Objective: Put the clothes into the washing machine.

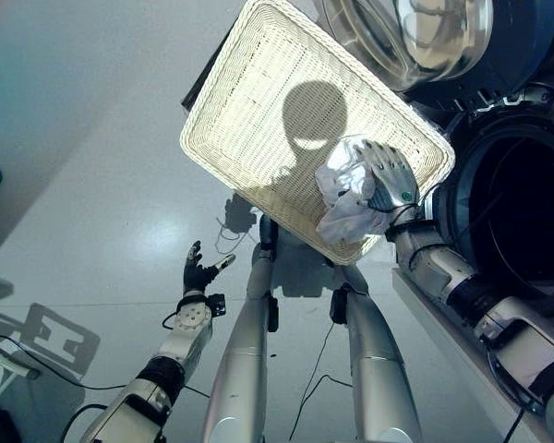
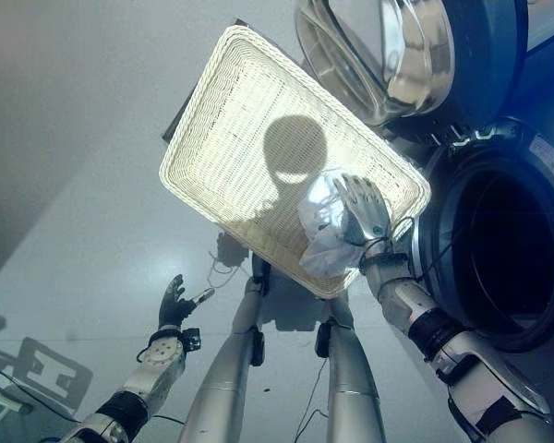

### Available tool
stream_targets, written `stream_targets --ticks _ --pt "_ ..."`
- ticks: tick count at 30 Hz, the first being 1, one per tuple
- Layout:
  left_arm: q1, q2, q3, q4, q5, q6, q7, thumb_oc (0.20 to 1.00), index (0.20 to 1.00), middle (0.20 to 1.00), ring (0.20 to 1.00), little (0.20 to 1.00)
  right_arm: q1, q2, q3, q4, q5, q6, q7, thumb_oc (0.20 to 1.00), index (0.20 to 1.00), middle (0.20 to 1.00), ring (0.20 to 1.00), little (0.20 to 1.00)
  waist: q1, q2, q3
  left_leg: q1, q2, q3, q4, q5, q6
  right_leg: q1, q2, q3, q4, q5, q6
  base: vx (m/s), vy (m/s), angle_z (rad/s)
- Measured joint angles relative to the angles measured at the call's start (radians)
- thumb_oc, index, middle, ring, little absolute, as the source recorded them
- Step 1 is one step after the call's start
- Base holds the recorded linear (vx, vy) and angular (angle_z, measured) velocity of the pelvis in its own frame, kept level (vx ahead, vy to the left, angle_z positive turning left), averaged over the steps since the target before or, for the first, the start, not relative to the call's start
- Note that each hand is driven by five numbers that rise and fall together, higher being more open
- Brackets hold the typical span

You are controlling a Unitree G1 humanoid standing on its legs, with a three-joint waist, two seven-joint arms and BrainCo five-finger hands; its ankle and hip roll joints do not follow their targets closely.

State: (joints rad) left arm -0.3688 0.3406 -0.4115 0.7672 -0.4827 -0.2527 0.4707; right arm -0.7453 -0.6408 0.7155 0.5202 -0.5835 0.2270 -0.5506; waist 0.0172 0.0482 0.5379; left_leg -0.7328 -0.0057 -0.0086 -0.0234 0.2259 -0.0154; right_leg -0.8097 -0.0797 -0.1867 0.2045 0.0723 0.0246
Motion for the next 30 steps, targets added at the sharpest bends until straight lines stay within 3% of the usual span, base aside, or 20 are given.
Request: stream_targets --ticks 7,12,19,20,21,22,27,28,29,30 --pt "-0.03 0.011 -0.024 0.004 0.0 0.004 -0.012 1.0 1.0 1.0 1.0 1.0 -0.102 0.064 0.047 0.141 0.016 0.082 0.085 1.0 1.0 1.0 1.0 1.0 0.019 0.004 -0.001 -0.016 0.003 -0.008 0.001 0.005 -0.004 -0.015 -0.004 -0.013 0.003 -0.001 -0.001 0.0 0.0 0.0" --pt "-0.049 0.012 -0.072 0.042 0.001 0.003 -0.02 1.0 1.0 1.0 1.0 1.0 -0.171 0.167 0.047 0.353 0.005 0.098 0.052 1.0 1.0 1.0 1.0 1.0 0.027 0.011 -0.005 -0.016 -0.001 -0.028 0.016 0.002 -0.015 -0.018 -0.011 -0.019 0.038 -0.018 -0.008 0.02 -0.015 0.09" --pt "-0.045 -0.061 -0.145 0.023 0.001 0.002 -0.017 1.0 1.0 1.0 1.0 1.0 -0.224 0.211 0.051 0.434 -0.06 0.203 0.068 1.0 1.0 1.0 1.0 1.0 0.053 0.081 -0.069 -0.08 -0.006 -0.049 0.016 0.002 -0.031 -0.111 -0.022 -0.017 0.117 -0.033 -0.009 0.02 0.004 0.08" --pt "-0.045 -0.068 -0.157 0.019 0.001 0.001 -0.017 1.0 1.0 1.0 1.0 1.0 -0.234 0.212 0.051 0.44 -0.072 0.213 0.083 0.871 0.871 0.871 0.871 0.871 0.055 0.091 -0.076 -0.092 -0.002 -0.05 0.016 -0.011 -0.048 -0.118 -0.017 -0.016 0.114 -0.034 -0.009 0.01 0.002 0.13" --pt "-0.045 -0.071 -0.157 0.011 0.001 0.001 -0.016 1.0 1.0 1.0 1.0 1.0 -0.241 0.213 0.051 0.441 -0.083 0.221 0.097 0.2 0.2 0.2 0.2 0.2 0.055 0.093 -0.079 -0.101 -0.001 -0.05 0.017 -0.031 -0.074 -0.123 -0.016 -0.015 0.104 -0.034 -0.01 0.02 -0.006 0.19" --pt "-0.048 -0.077 -0.157 0.001 0.001 0.001 -0.012 1.0 1.0 1.0 1.0 1.0 -0.259 0.212 0.051 0.439 -0.109 0.234 0.12 0.2 0.2 0.2 0.2 0.2 0.053 0.093 -0.08 -0.116 -0.005 -0.044 0.023 -0.075 -0.127 -0.126 -0.018 -0.021 0.07 -0.032 -0.01 0.01 -0.008 0.14" --pt "-0.048 -0.085 -0.163 0.002 0.0 0.004 -0.011 1.0 1.0 1.0 1.0 1.0 -0.276 0.207 0.052 0.437 -0.125 0.231 0.146 0.2 0.2 0.2 0.2 0.2 0.058 0.095 -0.081 -0.137 -0.006 -0.047 0.07 -0.075 -0.12 -0.134 -0.02 -0.037 0.073 -0.027 -0.012 0.0 -0.001 -0.07" --pt "-0.049 -0.093 -0.174 -0.012 0.0 0.004 -0.011 1.0 1.0 1.0 1.0 1.0 -0.311 0.193 0.062 0.44 -0.132 0.23 0.201 0.2 0.2 0.2 0.2 0.2 0.084 0.109 -0.09 -0.14 0.013 -0.05 0.048 -0.08 -0.122 -0.142 0.001 -0.022 0.054 -0.027 0.006 0.0 -0.002 -0.21" --pt "-0.049 -0.093 -0.174 -0.012 0.0 0.004 -0.011 1.0 1.0 1.0 1.0 1.0 -0.311 0.193 0.062 0.44 -0.132 0.23 0.201 0.2 0.2 0.2 0.2 0.2 0.084 0.109 -0.09 -0.14 0.013 -0.05 0.048 -0.08 -0.122 -0.142 0.001 -0.022 0.054 -0.027 0.006 0.02 -0.018 0.21" --pt "-0.069 -0.109 -0.177 0.007 0.0 0.012 -0.009 1.0 1.0 1.0 1.0 1.0 -0.346 0.163 0.073 0.439 -0.133 0.23 0.225 0.2 0.2 0.2 0.2 0.2 0.06 0.119 -0.109 -0.194 -0.039 -0.004 0.272 -0.124 -0.091 -0.157 -0.042 -0.038 0.005 -0.008 0.017 0.01 -0.036 0.23"
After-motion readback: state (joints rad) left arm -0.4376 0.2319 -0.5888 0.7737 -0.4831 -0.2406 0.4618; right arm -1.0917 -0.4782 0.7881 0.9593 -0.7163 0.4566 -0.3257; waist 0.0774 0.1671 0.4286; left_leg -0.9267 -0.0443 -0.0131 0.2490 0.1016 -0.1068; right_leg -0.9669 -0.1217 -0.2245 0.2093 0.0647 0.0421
